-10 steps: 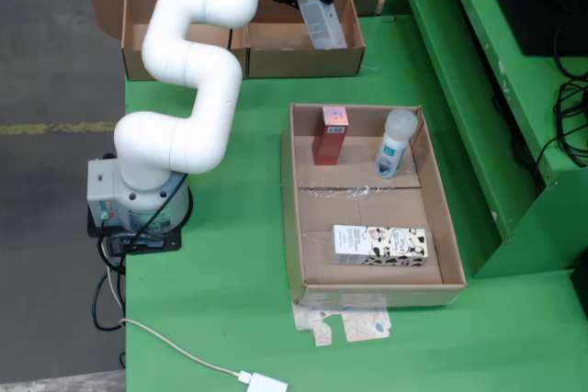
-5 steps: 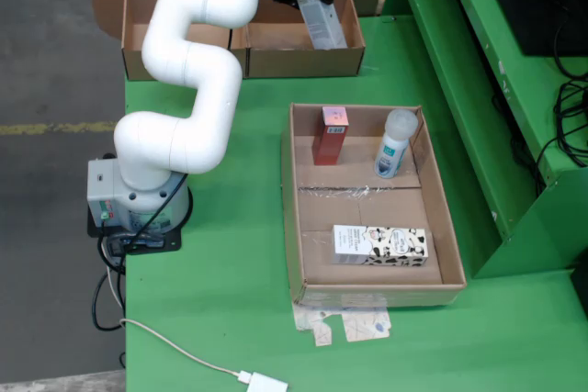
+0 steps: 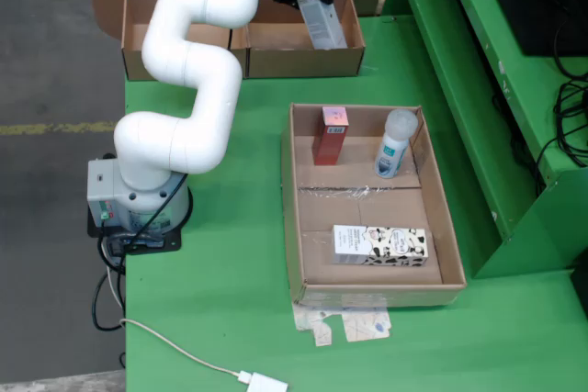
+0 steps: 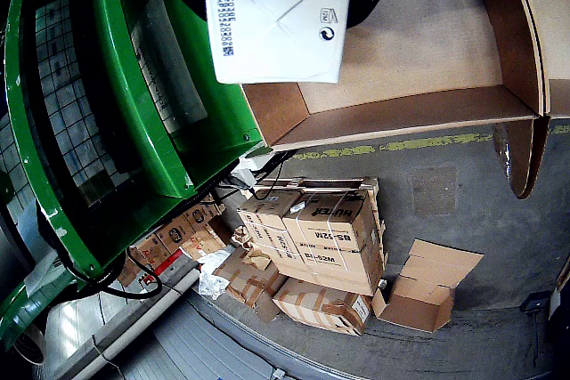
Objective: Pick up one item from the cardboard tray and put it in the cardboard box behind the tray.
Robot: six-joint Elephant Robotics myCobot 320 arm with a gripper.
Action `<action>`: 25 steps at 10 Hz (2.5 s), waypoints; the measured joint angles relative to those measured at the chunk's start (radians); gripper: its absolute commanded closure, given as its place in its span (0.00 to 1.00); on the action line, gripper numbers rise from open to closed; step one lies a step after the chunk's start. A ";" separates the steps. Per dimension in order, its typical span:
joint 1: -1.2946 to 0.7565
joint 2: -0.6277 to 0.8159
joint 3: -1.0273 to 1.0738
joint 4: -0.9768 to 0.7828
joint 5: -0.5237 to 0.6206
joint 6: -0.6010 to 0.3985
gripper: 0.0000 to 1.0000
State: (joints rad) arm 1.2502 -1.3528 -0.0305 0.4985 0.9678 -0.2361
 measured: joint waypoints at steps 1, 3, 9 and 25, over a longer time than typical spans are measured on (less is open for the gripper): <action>0.000 0.000 0.000 0.000 0.000 0.000 0.50; 0.000 0.000 0.000 0.000 0.000 0.000 0.30; 0.000 0.000 0.000 0.002 -0.001 0.000 0.00; 0.000 0.000 0.000 0.002 -0.001 0.000 0.00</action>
State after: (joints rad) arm 1.2502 -1.3528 -0.0305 0.5000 0.9664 -0.2361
